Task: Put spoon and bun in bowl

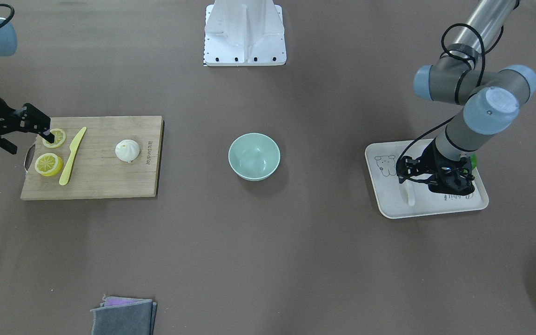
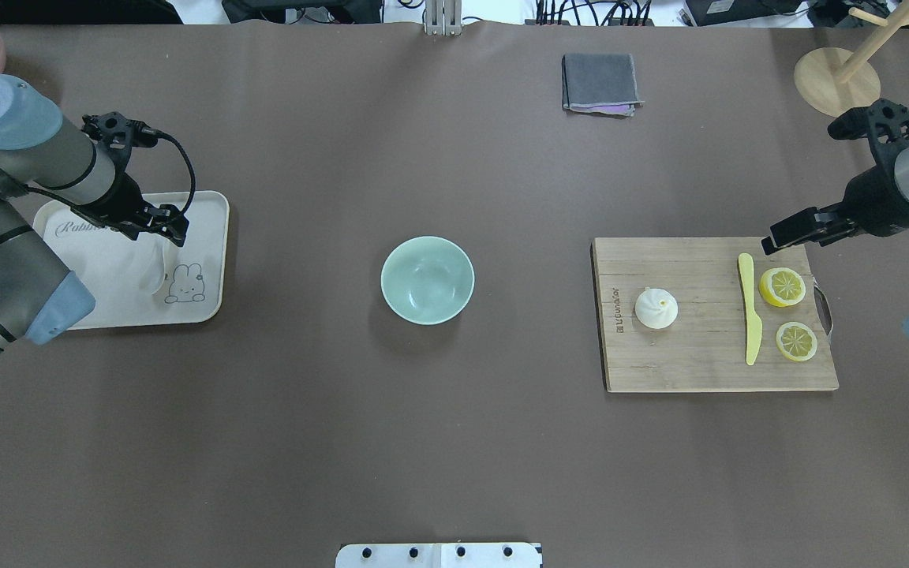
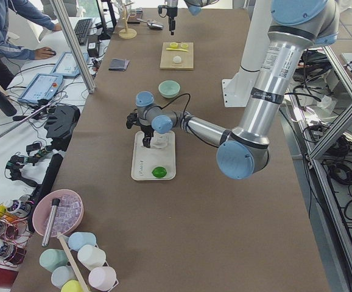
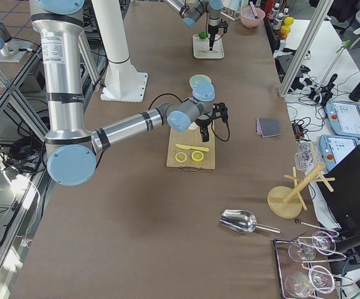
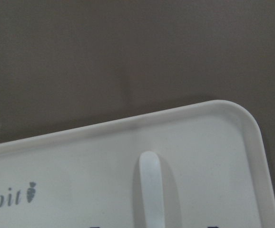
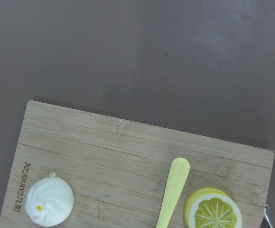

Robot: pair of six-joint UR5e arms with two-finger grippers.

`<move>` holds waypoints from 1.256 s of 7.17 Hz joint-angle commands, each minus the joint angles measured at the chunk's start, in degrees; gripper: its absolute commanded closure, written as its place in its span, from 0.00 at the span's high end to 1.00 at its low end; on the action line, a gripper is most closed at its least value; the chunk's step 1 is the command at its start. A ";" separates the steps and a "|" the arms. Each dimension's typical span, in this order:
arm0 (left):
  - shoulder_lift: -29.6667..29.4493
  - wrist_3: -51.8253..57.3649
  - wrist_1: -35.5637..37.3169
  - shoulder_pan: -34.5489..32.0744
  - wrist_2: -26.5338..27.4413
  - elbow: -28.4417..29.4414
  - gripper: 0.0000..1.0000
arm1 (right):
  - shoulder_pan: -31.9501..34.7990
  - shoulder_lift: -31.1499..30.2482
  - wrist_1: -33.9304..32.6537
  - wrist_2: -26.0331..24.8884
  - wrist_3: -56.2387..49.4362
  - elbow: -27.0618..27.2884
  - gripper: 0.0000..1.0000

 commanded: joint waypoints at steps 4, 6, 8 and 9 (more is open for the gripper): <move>-0.28 0.53 0.08 0.47 0.10 0.54 0.00 | -1.73 1.60 -0.08 -1.42 2.53 0.07 0.95; -1.85 -0.44 2.96 0.47 -0.51 -5.32 0.00 | -3.99 2.47 -0.16 -3.87 4.62 0.07 0.95; -10.35 -9.87 7.89 2.12 -0.34 -5.45 0.00 | -8.30 3.62 -0.08 -7.56 9.21 -0.01 0.94; -14.30 -14.89 7.90 4.83 0.10 -4.66 0.00 | -9.97 3.62 -0.25 -8.97 9.30 -0.27 0.94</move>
